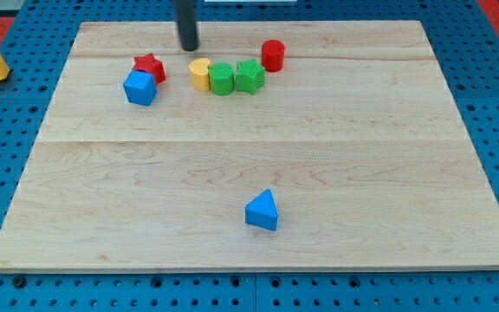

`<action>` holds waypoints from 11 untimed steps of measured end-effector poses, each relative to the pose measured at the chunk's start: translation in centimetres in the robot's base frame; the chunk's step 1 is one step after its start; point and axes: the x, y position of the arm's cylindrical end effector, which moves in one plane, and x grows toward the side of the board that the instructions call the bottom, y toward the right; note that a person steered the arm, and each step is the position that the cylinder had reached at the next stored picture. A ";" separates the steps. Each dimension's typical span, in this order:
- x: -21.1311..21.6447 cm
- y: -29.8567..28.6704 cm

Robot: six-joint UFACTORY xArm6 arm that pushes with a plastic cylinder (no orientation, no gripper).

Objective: Move the blue cube to the centre left of the board

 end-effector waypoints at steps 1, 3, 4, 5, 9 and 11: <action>3.4 2.4; 6.2 -4.6; 6.1 -10.9; 8.8 -5.6; 7.8 -15.1; 12.3 -11.9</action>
